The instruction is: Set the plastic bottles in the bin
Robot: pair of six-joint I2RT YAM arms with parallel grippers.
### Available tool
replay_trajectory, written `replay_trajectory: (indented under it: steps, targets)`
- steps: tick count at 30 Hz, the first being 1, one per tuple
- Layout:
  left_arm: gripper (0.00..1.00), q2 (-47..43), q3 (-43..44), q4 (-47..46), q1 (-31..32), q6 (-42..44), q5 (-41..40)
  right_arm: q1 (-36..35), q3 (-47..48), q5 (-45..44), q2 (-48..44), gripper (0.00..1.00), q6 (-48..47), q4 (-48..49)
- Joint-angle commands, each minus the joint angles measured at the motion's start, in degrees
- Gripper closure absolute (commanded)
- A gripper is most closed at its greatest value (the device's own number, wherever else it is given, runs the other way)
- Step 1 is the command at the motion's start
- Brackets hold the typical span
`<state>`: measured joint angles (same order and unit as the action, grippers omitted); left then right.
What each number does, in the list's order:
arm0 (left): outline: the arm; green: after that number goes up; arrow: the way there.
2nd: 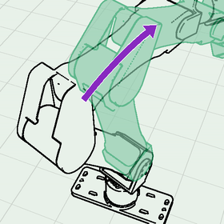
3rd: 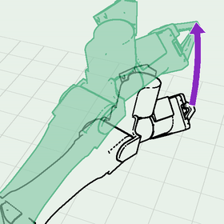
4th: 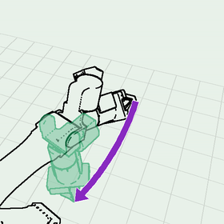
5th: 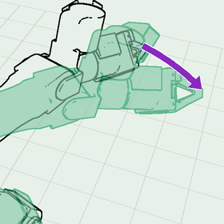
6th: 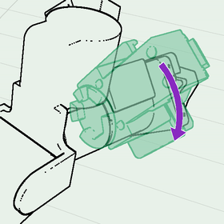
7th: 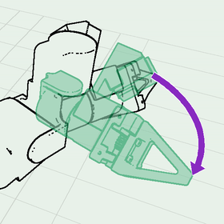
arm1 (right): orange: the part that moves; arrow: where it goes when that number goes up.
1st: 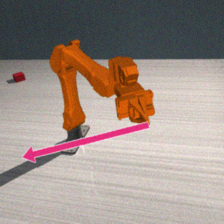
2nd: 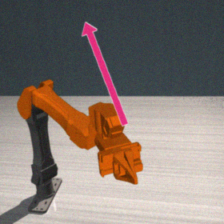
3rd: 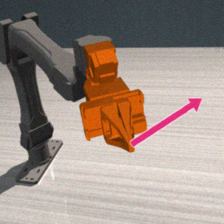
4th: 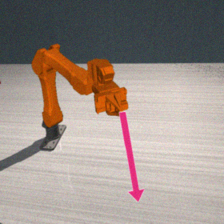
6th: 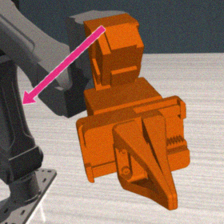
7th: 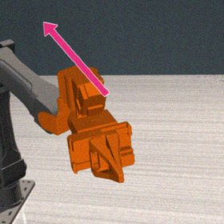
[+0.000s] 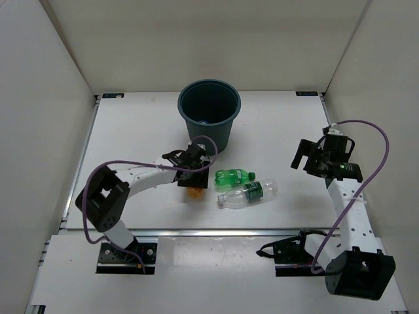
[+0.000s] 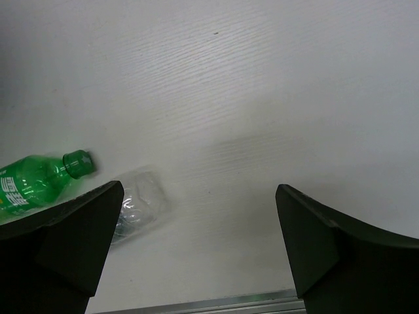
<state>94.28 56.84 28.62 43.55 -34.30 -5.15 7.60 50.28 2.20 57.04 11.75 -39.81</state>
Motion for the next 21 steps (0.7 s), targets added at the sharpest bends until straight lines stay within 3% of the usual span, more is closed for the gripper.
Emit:
replay_trajectory:
  steps: [1, 4, 7, 11, 16, 21]
  targets:
    - [0.44, -8.49, 1.86, 2.57, -0.92, 2.39, 0.39, -1.53, -1.67, 0.00, -2.89, 0.01, 0.47, 0.52]
    - [0.44, -16.92, 5.46, 4.78, 1.27, 4.85, -1.53, -2.41, -3.78, 1.14, -4.99, 0.01, 0.73, 1.75]
    - [0.49, -25.00, 11.09, 6.27, -1.17, 5.12, -0.39, -4.69, -5.28, 5.09, -6.84, 0.01, 2.12, 2.55]
    - [0.51, -25.38, 20.13, 4.70, -4.08, 7.93, -4.77, -12.49, -8.79, 3.71, -7.99, 0.00, 9.84, 3.16]
    - [0.46, -13.19, 33.93, -0.31, -6.10, 14.51, -8.72, -18.67, -12.13, -3.59, -11.85, 0.01, 21.27, 2.46]
    - [0.40, 3.07, 52.11, 2.84, -9.61, 16.99, -11.99, -14.99, -13.98, -0.09, -15.90, 0.01, 21.65, 2.12]
